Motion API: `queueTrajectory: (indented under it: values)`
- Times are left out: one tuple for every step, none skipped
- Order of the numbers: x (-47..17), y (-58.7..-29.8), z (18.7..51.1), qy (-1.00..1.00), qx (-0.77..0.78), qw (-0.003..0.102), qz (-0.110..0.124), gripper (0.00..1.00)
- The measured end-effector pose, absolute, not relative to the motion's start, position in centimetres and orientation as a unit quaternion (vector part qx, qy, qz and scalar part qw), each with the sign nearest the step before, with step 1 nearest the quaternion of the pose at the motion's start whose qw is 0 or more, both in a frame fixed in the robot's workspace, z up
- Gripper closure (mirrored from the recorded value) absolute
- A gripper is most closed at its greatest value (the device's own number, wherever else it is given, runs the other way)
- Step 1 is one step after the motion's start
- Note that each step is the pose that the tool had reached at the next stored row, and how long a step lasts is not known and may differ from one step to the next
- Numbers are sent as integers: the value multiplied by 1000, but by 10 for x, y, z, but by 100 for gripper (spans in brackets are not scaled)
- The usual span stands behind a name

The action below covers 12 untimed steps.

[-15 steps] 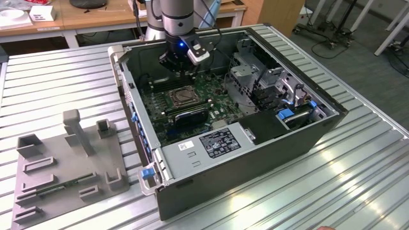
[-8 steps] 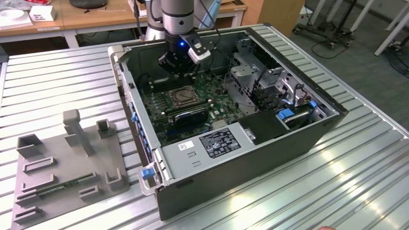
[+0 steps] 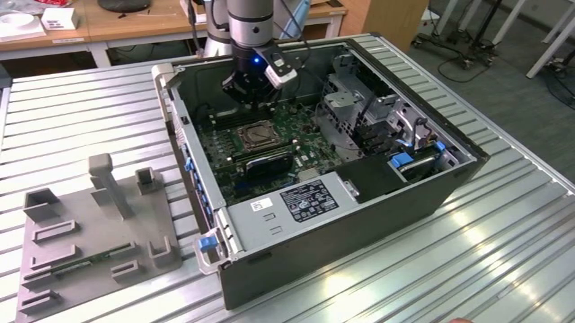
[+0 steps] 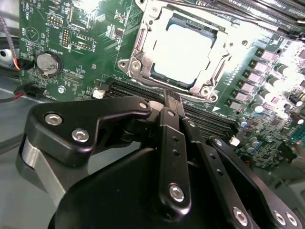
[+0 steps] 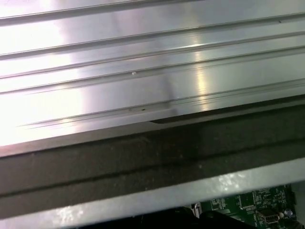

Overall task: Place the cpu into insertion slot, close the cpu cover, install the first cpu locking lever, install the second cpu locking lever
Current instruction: 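Install the first cpu locking lever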

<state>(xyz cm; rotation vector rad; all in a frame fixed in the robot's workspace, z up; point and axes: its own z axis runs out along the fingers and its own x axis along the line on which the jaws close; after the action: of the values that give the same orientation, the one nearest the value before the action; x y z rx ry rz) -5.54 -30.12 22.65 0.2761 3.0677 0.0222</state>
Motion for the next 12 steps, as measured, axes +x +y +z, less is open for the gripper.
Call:
queueTrajectory:
  values:
    - [-55,-302,228,995,89,31,8,89]
    - [-55,-303,229,995,89,31,9,89]
    - [-55,-303,231,995,89,31,9,89]
    - [-55,-304,233,995,89,31,10,89]
    - [-55,-305,234,995,89,31,10,89]
    - [-55,-305,236,995,89,31,10,89]
    - [-55,-306,237,995,89,31,10,89]
    - [-56,-307,237,995,89,31,10,89]
    - [-56,-307,238,995,89,31,10,89]
    - [-56,-307,239,995,90,31,10,89]
    - [-56,-307,239,995,90,31,10,89]
    - [-56,-307,239,995,90,31,10,89]
